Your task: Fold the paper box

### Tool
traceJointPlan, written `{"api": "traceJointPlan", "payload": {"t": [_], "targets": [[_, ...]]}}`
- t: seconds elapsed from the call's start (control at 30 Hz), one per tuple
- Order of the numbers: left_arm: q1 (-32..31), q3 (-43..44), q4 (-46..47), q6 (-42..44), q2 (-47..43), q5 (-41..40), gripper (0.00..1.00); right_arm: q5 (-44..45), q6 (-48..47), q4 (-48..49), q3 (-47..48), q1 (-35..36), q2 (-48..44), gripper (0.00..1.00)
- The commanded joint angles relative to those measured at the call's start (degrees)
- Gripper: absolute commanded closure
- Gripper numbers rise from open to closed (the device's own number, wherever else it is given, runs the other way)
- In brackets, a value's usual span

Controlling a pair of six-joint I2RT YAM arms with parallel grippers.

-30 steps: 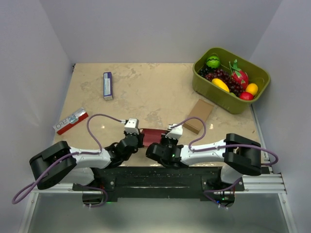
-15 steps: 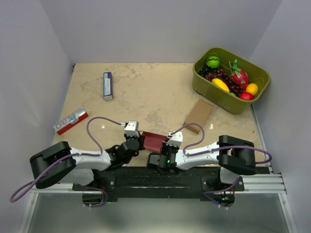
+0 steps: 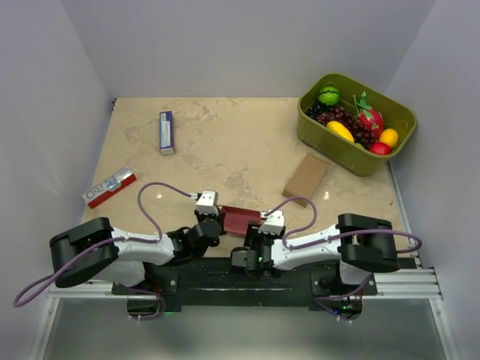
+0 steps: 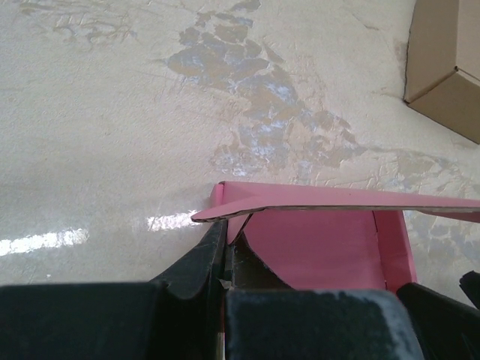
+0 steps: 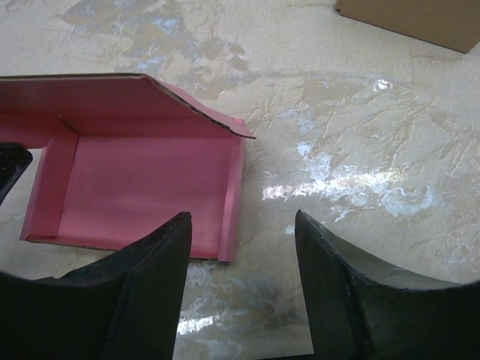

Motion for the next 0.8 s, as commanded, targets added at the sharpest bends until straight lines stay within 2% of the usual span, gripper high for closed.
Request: {"api": "traceJointPlan", "payload": {"t": [0.0,0.07,0.1,0.13,0.23,0.3,0.43,0.6,0.77], "targets": [[-1.39,1.56,-12.89,0.25,2.19,-0.47,1.0,3.04,1.12,-0.79,-0.26,1.1,-4.59,0.31],[-1.47,3.14,-14.22,1.74,2.01,-0.91,1.0,2.51,-4.93,1.05,-0.88,1.1,-6.88,0.26],[-1.47,3.67,-15.53,2.1,2.01,-1.0,1.0,1.9,-8.44,5.76,-2.18,1.1,-8.2,0.23],[-1.47,4.2,-16.07,2.88,2.01,-1.17,1.0,0.33,-16.74,8.77,-3.24,1.01,-11.87,0.23],[-1.39,5.26,-17.56,3.68,2.1,-1.53,1.0,-3.02,-28.47,19.68,-8.07,0.92,-19.08,0.22],[-1.47,5.61,-18.26,3.86,2.1,-1.79,1.0,-5.57,-32.19,23.54,-10.71,0.66,-21.91,0.22],[-1.47,6.05,-18.62,4.29,2.01,-1.88,1.0,-9.78,-38.24,24.17,-11.78,-1.79,-25.34,0.24],[-1.47,6.4,-18.62,5.26,2.1,-1.53,1.0,-23.74,-51.35,34.61,-14.93,-14.0,-29.3,0.3],[-1.39,7.54,-18.97,5.88,3.15,-0.04,1.0,-28.76,-61.46,36.48,-13.63,-20.85,-29.74,0.32]]}}
